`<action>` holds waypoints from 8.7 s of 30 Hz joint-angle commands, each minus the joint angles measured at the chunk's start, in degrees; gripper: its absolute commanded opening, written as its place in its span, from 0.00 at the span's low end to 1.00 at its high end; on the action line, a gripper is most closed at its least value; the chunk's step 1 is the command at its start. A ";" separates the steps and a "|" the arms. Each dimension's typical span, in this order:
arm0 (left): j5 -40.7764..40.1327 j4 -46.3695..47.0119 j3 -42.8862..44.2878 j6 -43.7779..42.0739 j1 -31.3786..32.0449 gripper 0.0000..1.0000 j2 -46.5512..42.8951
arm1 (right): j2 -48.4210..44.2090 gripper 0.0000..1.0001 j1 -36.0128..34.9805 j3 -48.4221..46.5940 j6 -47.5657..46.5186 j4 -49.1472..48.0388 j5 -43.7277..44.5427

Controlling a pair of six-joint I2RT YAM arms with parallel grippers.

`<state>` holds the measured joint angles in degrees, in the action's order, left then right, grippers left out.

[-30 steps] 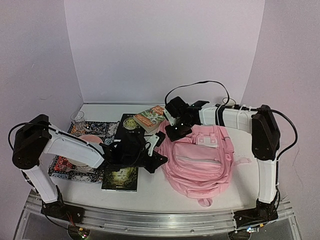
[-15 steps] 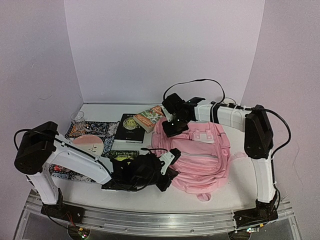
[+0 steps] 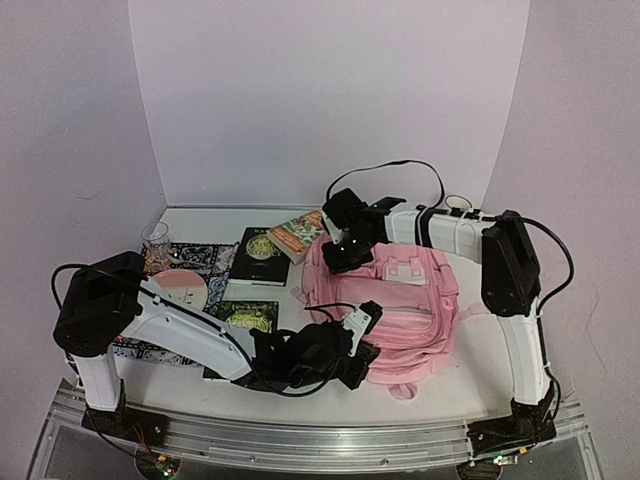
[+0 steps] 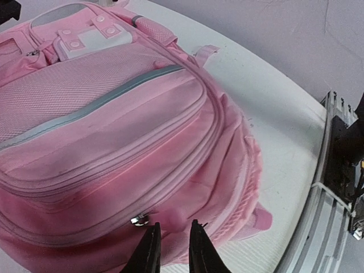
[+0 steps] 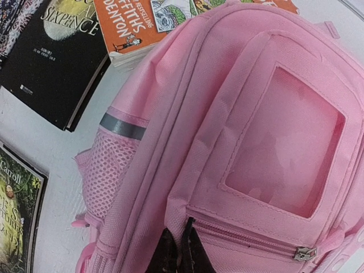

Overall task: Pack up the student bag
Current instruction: Zip the second largest pocket of the bag in the student bag, then grab the second largest pocket of the student bag, then zip the student bag into the second largest pocket of the bag, then rotate the student bag at the center of the board.

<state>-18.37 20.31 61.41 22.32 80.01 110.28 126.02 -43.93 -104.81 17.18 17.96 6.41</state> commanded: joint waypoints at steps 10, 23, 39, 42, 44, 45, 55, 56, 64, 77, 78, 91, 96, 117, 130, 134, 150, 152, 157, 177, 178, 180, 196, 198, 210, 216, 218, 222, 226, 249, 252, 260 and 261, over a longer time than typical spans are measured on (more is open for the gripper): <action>-1.90 2.56 -10.80 10.50 0.62 0.57 -13.24 | -18.94 0.36 0.28 16.08 0.44 -6.25 0.19; 6.75 -0.17 -16.13 29.40 -8.58 0.74 -16.28 | -42.59 0.55 -2.64 41.79 11.63 -6.45 -5.57; 11.69 -0.10 -13.38 41.79 -11.11 0.74 -10.58 | -51.68 0.55 -9.22 58.67 29.95 -14.04 -14.98; 12.75 -0.09 -11.66 41.43 -11.11 0.73 -9.41 | -50.65 0.53 -9.48 60.90 32.24 -19.26 -16.44; 13.07 -0.10 -10.76 41.32 -11.11 0.72 -8.91 | -49.16 0.51 -9.57 61.76 33.24 -22.28 -17.54; 13.16 -0.10 -10.35 41.25 -11.11 0.71 -8.68 | -48.44 0.50 -9.59 61.96 33.47 -23.37 -17.94; 13.71 -0.06 -8.17 41.50 -11.12 0.53 -6.23 | -43.74 0.36 -9.86 63.51 35.43 -27.79 -16.55; 13.73 -0.02 -8.06 41.59 -11.14 0.50 -5.98 | -43.67 0.34 -9.86 63.74 35.64 -27.76 -16.01; 13.22 0.05 -8.04 42.70 -11.78 0.22 -5.34 | -44.85 0.11 -9.87 65.01 35.85 -26.82 -14.28; 12.16 0.08 -12.79 43.24 -14.08 0.00 -10.23 | -51.23 0.00 -9.79 64.32 27.46 -13.89 -9.01; 12.22 0.08 -13.45 43.21 -14.46 0.00 -10.99 | -51.91 0.00 -9.84 64.36 26.82 -12.19 -8.23; 16.29 -3.14 -24.04 39.82 -20.49 0.00 -20.49 | -62.44 0.00 -4.18 68.78 25.85 1.53 3.43; 12.33 -15.14 -20.96 33.04 -23.69 0.00 -21.74 | -64.37 0.00 -2.69 68.88 23.73 2.59 4.59; -1.20 -26.29 -3.21 18.52 -9.14 0.63 -18.54 | -58.11 0.00 -8.45 61.54 16.80 -11.51 -8.05; -10.67 -26.15 7.13 -9.36 3.05 0.73 -5.65 | -56.18 0.00 -9.21 58.99 15.61 -12.35 -9.19; -15.98 -26.05 9.44 -15.21 4.96 0.73 -0.99 | -56.01 0.00 -9.42 58.67 15.85 -12.58 -9.66; -28.55 -25.41 12.85 -17.52 5.49 0.23 5.65 | -55.97 0.00 -9.75 58.07 15.68 -12.08 -5.90; -28.65 -25.19 11.37 -16.50 5.50 0.10 4.36 | -56.27 0.00 -9.67 58.22 15.40 -11.06 -2.94; -28.56 -24.64 7.64 -13.97 5.51 0.00 0.77 | -58.00 0.00 -7.24 59.68 14.16 -9.00 2.89; -24.68 -13.95 -6.17 -9.00 8.14 0.00 -12.67 | -54.55 0.00 17.74 62.65 4.76 -17.74 5.07; -24.32 -13.56 -6.34 -8.83 8.14 0.00 -12.86 | -53.48 0.00 17.71 62.07 3.94 -18.78 2.88; -23.55 -13.07 -5.98 -8.50 8.14 0.00 -12.80 | -52.00 0.00 17.67 61.42 2.46 -20.75 -1.86; -19.65 -12.38 14.33 -8.41 8.05 0.08 2.72 | -51.87 0.34 17.71 58.34 -0.45 -20.24 -10.05; -19.41 -12.93 17.55 -8.37 8.05 0.20 4.27 | -52.30 0.45 17.68 58.25 0.22 -19.78 -10.16; -16.76 -22.20 8.90 2.50 1.01 0.79 -8.65 | -53.45 0.96 18.17 60.73 7.66 -15.80 -2.27; -11.89 -26.79 2.35 9.14 -9.44 0.89 -14.02 | -49.53 0.98 18.25 62.06 10.46 -17.47 -7.99; -9.52 -26.89 0.52 11.14 -12.40 0.90 -14.90 | -47.84 0.98 18.18 62.35 11.05 -19.87 -10.08; -4.79 -27.20 -1.56 14.30 -17.04 0.91 -14.36 | -44.52 0.98 18.18 61.78 11.16 -22.21 -11.81; -0.50 -27.38 -1.75 15.72 -19.11 0.92 -11.68 | -40.68 0.98 18.18 59.53 10.31 -22.80 -12.20; 18.45 -12.92 8.96 14.32 -9.13 0.87 -2.65 | -33.69 0.98 20.43 44.54 -4.02 -18.74 -4.35; 14.34 -13.07 5.06 13.35 -9.27 0.89 -7.10 | -36.20 0.98 20.08 45.26 -4.55 -16.31 -5.86; 9.57 -14.08 -8.76 15.97 -14.55 0.90 -17.20 | -41.53 0.98 12.48 45.77 -3.63 -12.74 -4.07; 9.43 -14.08 -10.19 16.21 -15.22 0.89 -17.89 | -41.55 0.98 10.93 45.39 -3.11 -12.27 -3.37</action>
<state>-5.74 5.16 56.13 37.58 67.92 96.69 87.06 -27.98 -58.43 13.51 1.21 1.37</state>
